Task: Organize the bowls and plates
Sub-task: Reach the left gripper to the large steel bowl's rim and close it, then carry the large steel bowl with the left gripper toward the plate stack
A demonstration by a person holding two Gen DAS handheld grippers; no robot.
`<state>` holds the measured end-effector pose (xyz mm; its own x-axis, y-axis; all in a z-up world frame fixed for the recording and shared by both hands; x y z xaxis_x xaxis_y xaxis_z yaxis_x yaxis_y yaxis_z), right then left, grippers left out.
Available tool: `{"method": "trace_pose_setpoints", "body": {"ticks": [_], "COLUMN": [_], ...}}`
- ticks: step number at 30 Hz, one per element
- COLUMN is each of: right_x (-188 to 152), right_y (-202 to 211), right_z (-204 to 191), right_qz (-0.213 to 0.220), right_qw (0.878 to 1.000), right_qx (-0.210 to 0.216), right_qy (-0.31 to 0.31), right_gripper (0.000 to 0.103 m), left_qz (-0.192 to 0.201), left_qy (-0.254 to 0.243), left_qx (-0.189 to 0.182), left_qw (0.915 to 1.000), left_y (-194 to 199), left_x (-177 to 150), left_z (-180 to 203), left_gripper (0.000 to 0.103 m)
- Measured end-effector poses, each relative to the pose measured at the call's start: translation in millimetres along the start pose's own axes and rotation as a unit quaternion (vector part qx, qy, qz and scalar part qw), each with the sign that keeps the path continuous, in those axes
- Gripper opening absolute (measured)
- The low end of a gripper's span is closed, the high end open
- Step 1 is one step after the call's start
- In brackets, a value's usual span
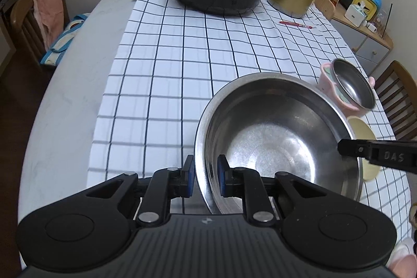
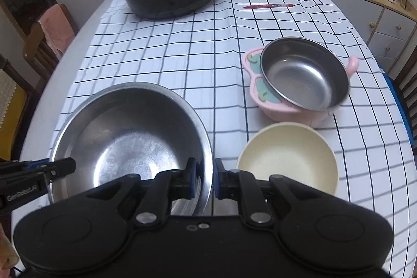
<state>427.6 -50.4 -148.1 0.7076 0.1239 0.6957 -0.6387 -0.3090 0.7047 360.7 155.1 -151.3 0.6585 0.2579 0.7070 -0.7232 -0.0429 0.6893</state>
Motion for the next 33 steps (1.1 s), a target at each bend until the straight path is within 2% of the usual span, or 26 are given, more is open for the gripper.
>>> {"method": "trace_pose_setpoints", "body": {"ticks": [8, 19, 25, 33], "right_x": [-26.5, -78.4, -113.5, -158.2], "right_y": [52.4, 111.6, 132.9, 144.9], "right_z": [-10.8, -17.3, -16.8, -9.2], "right_qz": [-0.011, -0.029, -0.051, -0.075], "right_qw": [1.0, 0.998, 0.995, 0.993], "right_qx": [0.008, 0.054, 0.075, 0.083], "right_qy": [0.013, 0.028, 0.037, 0.041], "right_gripper": [0.012, 0.012, 0.013, 0.013], "left_qz": [-0.006, -0.007, -0.02, -0.033], "left_qy": [-0.008, -0.004, -0.001, -0.005], "left_qx": [0.017, 0.038, 0.044, 0.058], "left_qw": [0.9998, 0.9992, 0.9988, 0.9978], "left_y": [52.7, 119.5, 142.4, 159.4], "left_x": [-27.8, -75.2, -106.7, -156.5], "left_z": [6.7, 8.7, 10.4, 18.8], "left_gripper": [0.017, 0.017, 0.017, 0.017]}}
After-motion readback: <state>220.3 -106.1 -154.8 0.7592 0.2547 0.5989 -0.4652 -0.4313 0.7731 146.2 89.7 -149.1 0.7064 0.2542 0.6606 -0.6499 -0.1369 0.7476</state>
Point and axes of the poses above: each gripper's, at about its wrist camera, not at the fingertips, and y roughly against the way its jaws point, z to its right, x to its top, the point moved 4 cm from there along -y, roughly the way its jaws point, and after that the axes turned 15 degrees about z, right-handed, at the moved point
